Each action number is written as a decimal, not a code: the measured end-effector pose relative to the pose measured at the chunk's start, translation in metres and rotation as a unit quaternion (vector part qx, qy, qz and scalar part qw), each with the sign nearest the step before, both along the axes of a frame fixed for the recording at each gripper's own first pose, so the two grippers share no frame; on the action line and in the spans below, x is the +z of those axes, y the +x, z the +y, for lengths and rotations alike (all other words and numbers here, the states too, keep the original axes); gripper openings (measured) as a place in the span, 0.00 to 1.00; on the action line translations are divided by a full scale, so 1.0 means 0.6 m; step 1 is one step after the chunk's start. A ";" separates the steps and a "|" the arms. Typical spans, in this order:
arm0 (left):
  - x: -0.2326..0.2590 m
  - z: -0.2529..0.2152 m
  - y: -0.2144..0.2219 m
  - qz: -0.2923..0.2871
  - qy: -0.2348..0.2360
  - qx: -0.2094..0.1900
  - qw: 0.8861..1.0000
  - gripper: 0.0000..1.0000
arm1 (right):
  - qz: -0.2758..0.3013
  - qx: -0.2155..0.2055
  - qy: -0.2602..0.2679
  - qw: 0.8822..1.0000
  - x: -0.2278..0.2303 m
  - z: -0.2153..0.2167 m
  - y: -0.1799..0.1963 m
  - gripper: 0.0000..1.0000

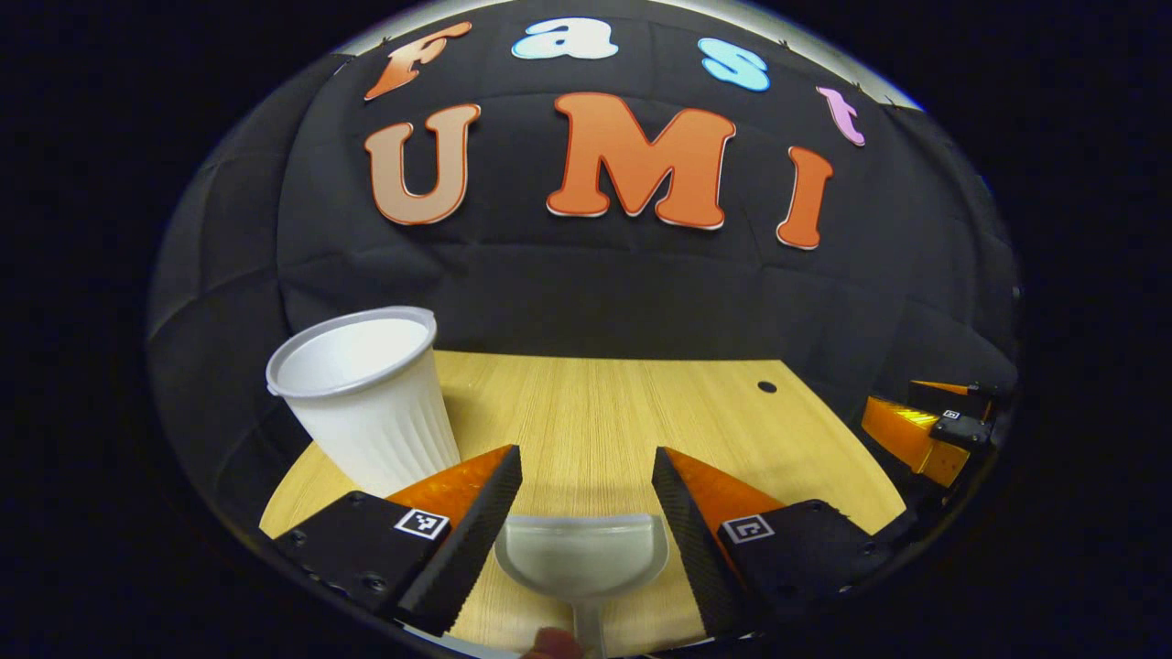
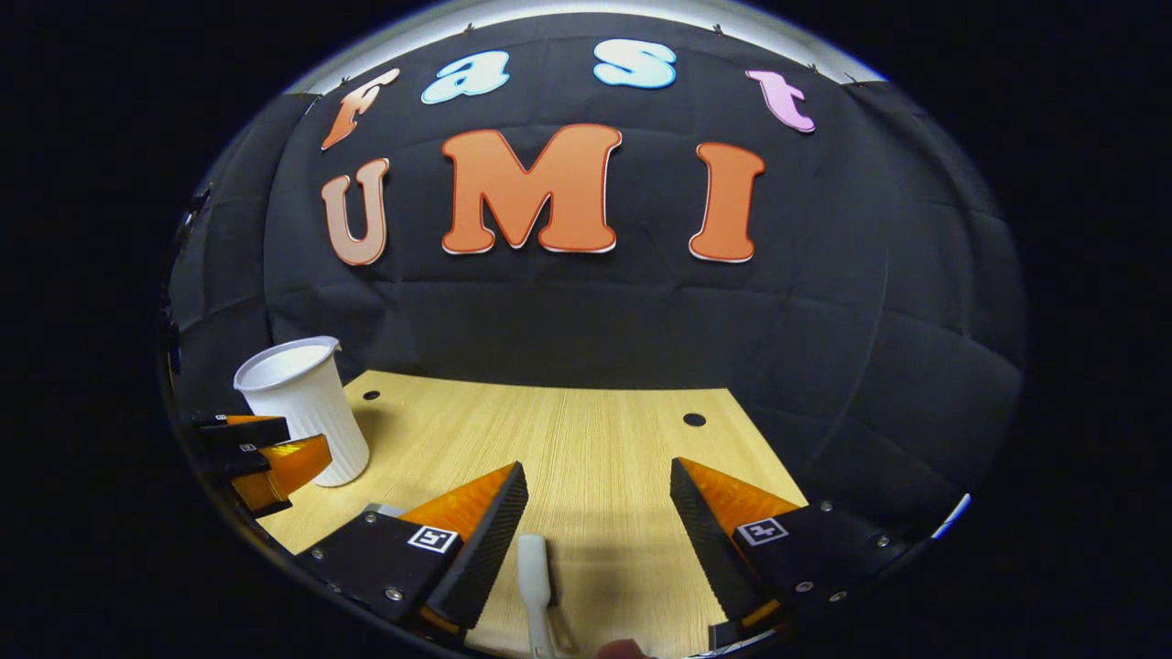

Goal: Pick up the small broom and dustpan from the desktop, sweep the trash into the dustpan with the broom, and then empty the trash into the garbage bin.

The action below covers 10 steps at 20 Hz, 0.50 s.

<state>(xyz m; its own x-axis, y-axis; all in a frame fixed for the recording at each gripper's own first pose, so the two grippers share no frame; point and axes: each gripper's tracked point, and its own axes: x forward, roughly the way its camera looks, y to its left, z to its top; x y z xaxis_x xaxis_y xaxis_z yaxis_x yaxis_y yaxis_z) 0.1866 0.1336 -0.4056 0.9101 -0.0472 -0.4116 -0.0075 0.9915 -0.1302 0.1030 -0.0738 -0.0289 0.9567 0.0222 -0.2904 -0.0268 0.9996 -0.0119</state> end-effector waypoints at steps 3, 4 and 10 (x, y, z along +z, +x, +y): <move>0.043 0.020 0.003 -0.062 0.016 0.017 0.998 0.92 | -0.036 -0.007 0.000 0.999 0.039 -0.005 0.001 0.95; 0.065 0.023 0.006 -0.082 0.027 0.023 0.996 0.92 | -0.053 -0.006 0.003 0.999 0.052 -0.005 0.002 0.94; 0.220 0.010 0.001 -0.224 0.047 0.032 0.973 0.90 | -0.171 0.003 -0.004 0.985 0.154 -0.002 -0.019 0.94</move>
